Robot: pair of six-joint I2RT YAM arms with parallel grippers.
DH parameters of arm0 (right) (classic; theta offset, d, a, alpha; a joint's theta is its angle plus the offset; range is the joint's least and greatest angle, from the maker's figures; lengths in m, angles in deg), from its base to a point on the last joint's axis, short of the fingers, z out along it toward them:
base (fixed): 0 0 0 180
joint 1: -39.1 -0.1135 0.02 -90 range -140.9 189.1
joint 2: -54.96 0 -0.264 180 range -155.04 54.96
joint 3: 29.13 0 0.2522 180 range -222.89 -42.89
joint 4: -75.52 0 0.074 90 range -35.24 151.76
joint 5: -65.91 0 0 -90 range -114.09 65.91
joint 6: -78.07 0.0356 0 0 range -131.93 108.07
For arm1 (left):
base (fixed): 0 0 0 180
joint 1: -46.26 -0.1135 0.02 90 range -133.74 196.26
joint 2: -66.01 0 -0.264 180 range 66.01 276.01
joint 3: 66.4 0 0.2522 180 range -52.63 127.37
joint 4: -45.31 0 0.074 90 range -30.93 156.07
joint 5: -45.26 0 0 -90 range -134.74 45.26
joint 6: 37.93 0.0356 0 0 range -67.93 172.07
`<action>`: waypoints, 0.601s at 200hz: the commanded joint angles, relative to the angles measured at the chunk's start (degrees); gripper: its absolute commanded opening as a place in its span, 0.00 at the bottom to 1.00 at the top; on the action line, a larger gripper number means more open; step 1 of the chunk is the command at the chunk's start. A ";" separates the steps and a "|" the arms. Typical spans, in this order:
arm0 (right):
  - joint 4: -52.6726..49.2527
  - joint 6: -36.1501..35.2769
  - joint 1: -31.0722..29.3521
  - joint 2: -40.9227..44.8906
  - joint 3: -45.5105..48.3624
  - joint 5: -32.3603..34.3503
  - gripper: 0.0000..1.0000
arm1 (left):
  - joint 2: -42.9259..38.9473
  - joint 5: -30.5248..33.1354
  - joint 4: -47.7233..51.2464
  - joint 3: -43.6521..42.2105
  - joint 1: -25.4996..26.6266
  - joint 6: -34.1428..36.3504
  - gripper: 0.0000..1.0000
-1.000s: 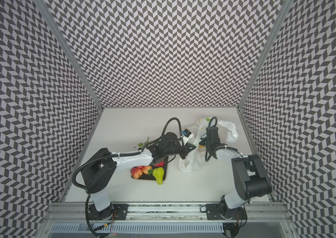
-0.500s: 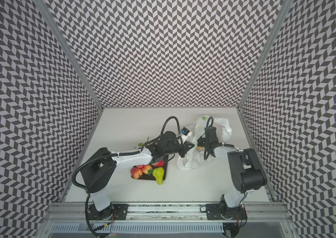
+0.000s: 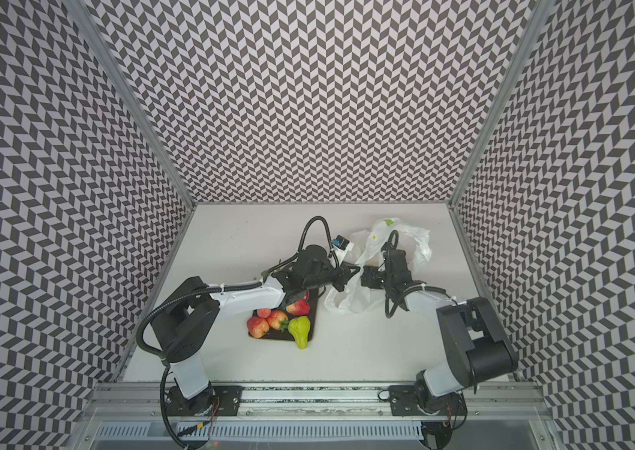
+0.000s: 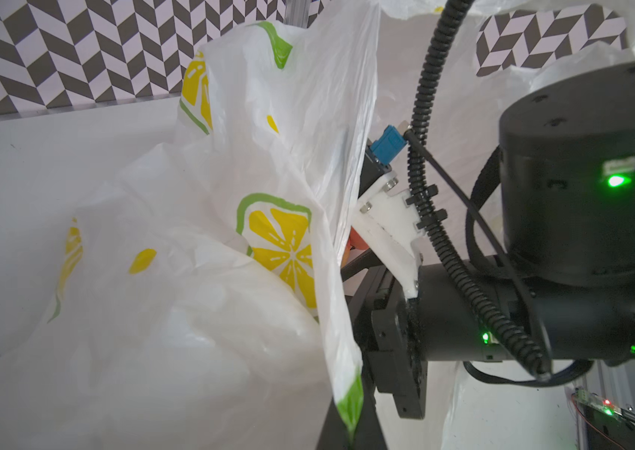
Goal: Take the fake fruits out of the plastic bag
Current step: 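Close the right gripper on the yellow pear inside the bag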
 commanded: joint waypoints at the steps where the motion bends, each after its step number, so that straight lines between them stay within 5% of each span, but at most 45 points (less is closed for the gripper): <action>1: -0.13 -2.31 -0.80 0.11 -2.71 6.20 0.84 | -1.59 0.16 -0.99 -1.03 0.20 -0.03 0.00; 65: -2.42 -10.32 -0.99 -5.15 -9.45 5.21 0.82 | -1.58 -0.34 -0.40 -1.13 0.30 0.34 0.00; 120: -5.09 -9.71 -1.27 -7.37 -10.83 2.08 0.83 | -1.48 -0.28 -0.26 -0.33 0.34 0.53 0.00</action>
